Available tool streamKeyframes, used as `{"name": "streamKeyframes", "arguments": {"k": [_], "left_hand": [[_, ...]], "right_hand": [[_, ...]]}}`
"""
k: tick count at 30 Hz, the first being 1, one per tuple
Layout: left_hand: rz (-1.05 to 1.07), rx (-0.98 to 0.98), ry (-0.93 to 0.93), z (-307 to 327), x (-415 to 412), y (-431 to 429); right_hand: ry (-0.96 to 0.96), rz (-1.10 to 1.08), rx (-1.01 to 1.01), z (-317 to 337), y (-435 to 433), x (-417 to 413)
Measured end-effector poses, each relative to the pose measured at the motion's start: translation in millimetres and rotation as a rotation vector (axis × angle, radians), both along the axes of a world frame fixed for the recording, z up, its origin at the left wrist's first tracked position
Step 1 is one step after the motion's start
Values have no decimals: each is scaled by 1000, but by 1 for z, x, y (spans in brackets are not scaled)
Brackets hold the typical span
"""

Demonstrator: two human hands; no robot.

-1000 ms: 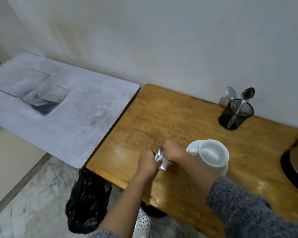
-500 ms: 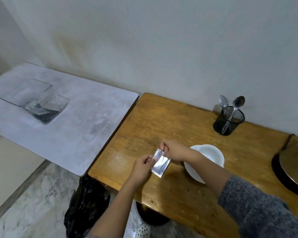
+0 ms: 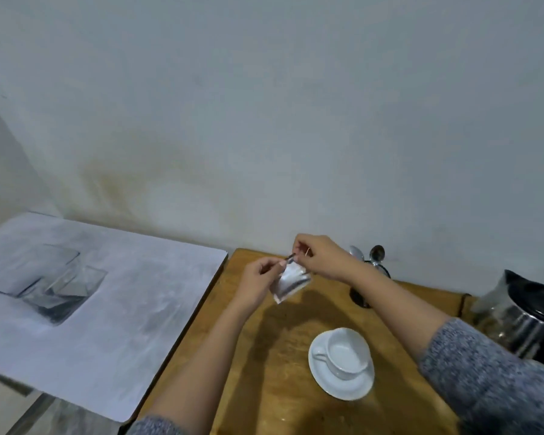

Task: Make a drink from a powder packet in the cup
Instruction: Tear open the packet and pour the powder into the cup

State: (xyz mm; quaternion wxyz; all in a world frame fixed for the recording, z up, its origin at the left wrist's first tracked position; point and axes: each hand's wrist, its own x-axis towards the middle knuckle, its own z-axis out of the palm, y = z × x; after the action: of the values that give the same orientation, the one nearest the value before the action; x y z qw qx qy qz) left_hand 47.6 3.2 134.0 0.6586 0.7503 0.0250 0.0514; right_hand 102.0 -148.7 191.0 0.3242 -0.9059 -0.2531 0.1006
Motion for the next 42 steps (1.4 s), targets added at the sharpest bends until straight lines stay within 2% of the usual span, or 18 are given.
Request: {"name": "streamKeyframes", "arguments": {"k": [6,10,24,34,39,42], "left_hand": [[-71,83,-130,42,22,-26],[-71,63,-149,50,36,-36],[-96,-23,-98,48,55,-41],[-8,-108,-69,55,62,-30],[49,-67,-72,50,64,-18],[159,-137,-34,46,66,-3]], "right_hand": [[-58,-78,127,42,-28,6],[-83,-133,170,52,-35,13],[-117,-154,106,49,-31,25],[-398,-27,33,46,-13,19],[-424,36,26,43,-7,13],[-421,151,-37,41,1,3]]}}
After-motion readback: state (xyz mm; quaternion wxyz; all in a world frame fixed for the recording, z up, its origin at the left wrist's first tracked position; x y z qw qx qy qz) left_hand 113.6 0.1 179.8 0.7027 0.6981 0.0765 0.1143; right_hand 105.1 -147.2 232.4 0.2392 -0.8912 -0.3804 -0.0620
